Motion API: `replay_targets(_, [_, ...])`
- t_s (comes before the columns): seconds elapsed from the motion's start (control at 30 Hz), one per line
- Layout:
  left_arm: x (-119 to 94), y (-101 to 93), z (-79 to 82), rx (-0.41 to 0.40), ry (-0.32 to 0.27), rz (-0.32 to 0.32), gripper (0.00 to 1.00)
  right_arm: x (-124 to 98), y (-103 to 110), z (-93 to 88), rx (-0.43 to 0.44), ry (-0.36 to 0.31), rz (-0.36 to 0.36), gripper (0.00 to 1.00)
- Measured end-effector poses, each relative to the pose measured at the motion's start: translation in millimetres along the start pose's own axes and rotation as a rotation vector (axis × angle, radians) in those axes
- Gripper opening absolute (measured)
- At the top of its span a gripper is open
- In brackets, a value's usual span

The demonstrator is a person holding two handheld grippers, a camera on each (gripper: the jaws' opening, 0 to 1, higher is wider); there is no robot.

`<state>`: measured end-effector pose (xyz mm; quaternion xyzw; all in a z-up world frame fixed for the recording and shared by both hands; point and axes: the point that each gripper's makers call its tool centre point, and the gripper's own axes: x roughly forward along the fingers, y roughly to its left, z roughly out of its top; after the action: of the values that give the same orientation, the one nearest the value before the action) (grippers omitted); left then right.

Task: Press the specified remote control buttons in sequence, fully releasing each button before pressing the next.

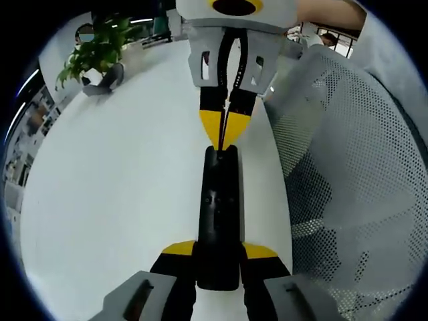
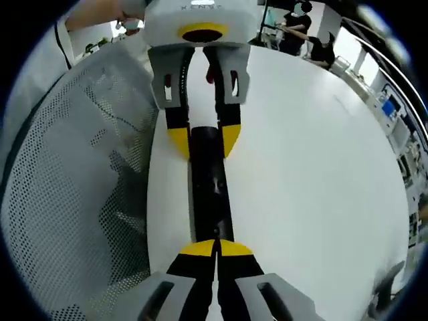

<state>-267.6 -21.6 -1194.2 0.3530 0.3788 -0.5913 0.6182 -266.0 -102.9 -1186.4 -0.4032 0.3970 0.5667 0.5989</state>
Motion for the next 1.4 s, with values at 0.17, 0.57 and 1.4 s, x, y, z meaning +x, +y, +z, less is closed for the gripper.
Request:
replay_targets(0.17, [0,0.2,-0.1,-0.002,-0.003,0.002,0.25,-1,-1,-0.8,0.036,0.018,0.011,0.00])
replay_targets(0.57, [0,0.4,-0.3,-0.015,-0.024,0.007,0.25,-5,0,-0.1,0.240,-0.196,-0.046,0.00])
replay_targets(1.4, [1,1.0,-0.2,-0.029,-0.021,0.011,0.25,0,0,10.3,0.042,-0.102,-0.009,0.00])
